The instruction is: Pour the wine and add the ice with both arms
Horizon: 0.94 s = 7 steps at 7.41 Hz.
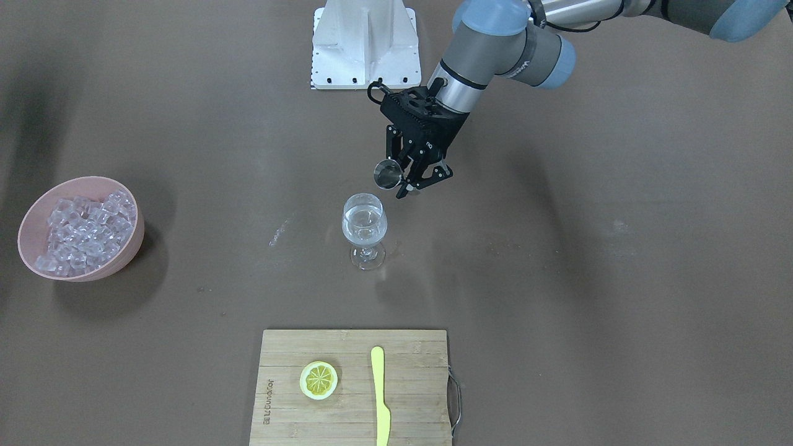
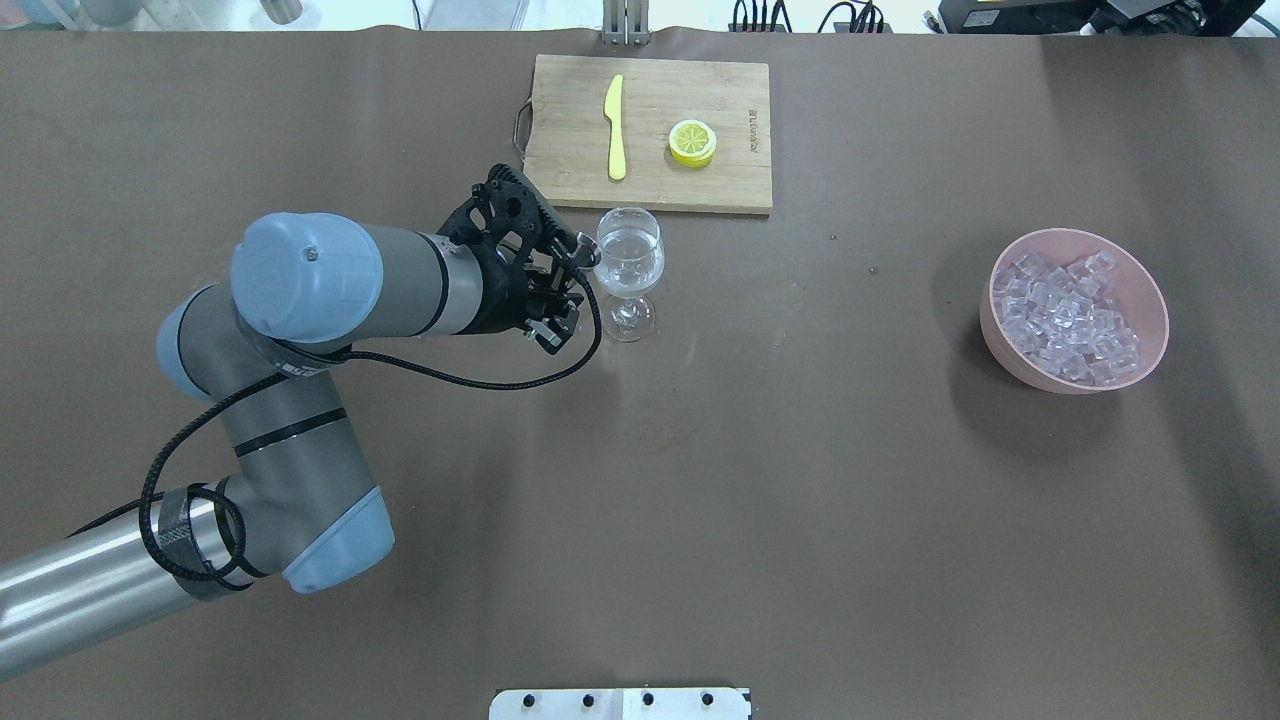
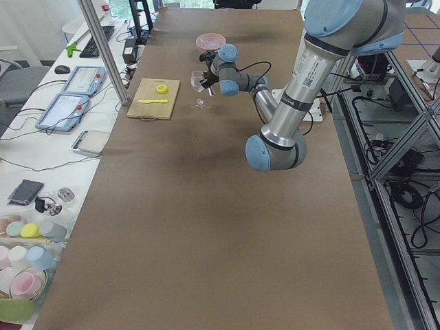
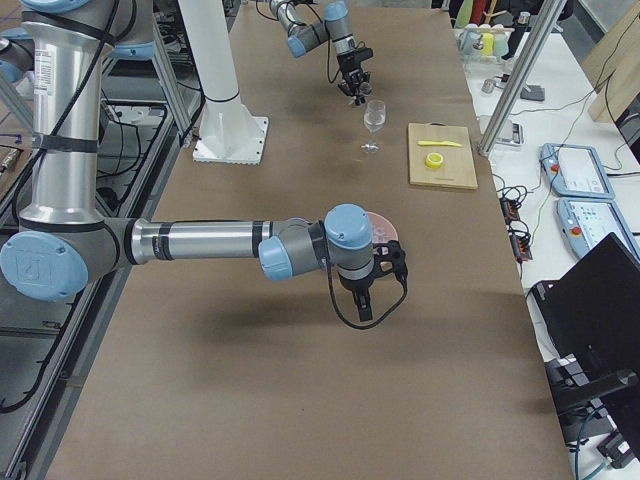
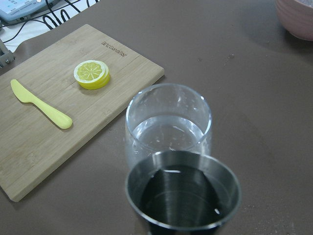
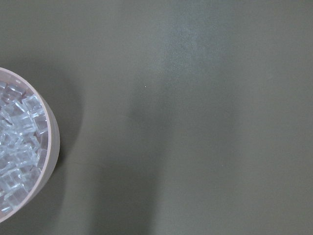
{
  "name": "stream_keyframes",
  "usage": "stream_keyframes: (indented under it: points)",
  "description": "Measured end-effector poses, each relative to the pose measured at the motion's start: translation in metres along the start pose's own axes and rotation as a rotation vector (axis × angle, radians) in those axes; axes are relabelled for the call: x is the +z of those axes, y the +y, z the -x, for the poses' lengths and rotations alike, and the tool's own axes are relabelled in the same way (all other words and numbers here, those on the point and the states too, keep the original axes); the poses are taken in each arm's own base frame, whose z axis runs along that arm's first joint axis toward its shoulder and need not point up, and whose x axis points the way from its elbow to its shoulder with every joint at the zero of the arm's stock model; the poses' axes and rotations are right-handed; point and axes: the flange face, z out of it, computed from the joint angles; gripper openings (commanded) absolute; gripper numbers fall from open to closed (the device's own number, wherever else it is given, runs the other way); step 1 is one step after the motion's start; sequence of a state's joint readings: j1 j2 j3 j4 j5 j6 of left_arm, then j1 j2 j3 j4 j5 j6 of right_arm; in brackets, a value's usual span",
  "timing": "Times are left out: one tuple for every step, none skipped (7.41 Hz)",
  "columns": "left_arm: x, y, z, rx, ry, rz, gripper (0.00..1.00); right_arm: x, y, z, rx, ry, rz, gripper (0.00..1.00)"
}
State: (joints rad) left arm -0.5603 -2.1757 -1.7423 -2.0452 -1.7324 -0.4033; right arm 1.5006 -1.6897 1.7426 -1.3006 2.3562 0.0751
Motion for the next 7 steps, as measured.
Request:
stream_keyframes:
  points:
    - [0.0007,-0.0041,-0.0025,-0.003,-0.003,0.023,0.00,-0.0001,0.0002,-0.0002,0.000,0.000,0.000,1.00]
    - [0.0014,-0.0065,-0.0036,-0.003,-0.007,0.040,0.00,-0.0001,0.0006,-0.0006,0.001,0.000,0.000,1.00]
    - [0.0014,-0.0073,-0.0031,0.000,-0.013,0.053,0.00,0.0000,0.0010,-0.0007,0.002,-0.001,0.001,1.00]
    - [0.0015,-0.0073,-0.0026,0.000,-0.018,0.065,0.00,0.0002,0.0014,-0.0009,0.003,-0.001,0.001,1.00]
    - [0.0012,-0.0080,-0.0029,0.000,-0.022,0.073,0.00,0.0003,0.0018,-0.0011,0.003,-0.001,0.002,1.00]
    - [0.0011,-0.0092,-0.0035,-0.001,-0.024,0.079,0.00,0.0003,0.0020,-0.0011,0.003,-0.001,0.002,1.00]
    - [0.0008,-0.0133,-0.0055,-0.003,-0.028,0.089,0.00,0.0004,0.0021,-0.0011,0.004,-0.002,0.002,1.00]
